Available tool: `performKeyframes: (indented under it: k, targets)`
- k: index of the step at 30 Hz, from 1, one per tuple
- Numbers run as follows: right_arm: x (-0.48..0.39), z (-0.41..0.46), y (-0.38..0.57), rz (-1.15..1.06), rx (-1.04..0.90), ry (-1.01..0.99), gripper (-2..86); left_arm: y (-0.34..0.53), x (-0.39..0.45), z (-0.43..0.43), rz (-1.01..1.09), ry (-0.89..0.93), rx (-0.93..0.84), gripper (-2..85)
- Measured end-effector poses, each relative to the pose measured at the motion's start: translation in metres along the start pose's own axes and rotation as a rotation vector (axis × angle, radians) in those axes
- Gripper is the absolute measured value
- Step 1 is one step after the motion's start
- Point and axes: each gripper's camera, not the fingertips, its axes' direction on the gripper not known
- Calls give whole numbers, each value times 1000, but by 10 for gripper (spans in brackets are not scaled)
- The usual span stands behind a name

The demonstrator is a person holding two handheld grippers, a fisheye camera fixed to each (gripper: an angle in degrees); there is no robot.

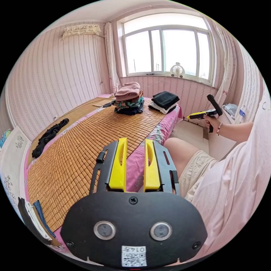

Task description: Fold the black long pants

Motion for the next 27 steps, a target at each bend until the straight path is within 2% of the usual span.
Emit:
performKeyframes:
  k: [4, 8, 18, 27]
  targets:
    - [44, -8, -52, 39, 40, -77, 155, 27, 52, 48, -17, 12, -57, 106]
    - [88, -13, -98, 107, 34, -157, 159, 35, 97, 99, 9, 38, -82, 106]
    - [196, -28, -168, 205, -77, -80, 139, 3, 201, 259, 130, 209, -57, 108]
    - [303, -32, -265, 229, -5, 1, 138, -58, 283, 461, 179, 272, -58, 115]
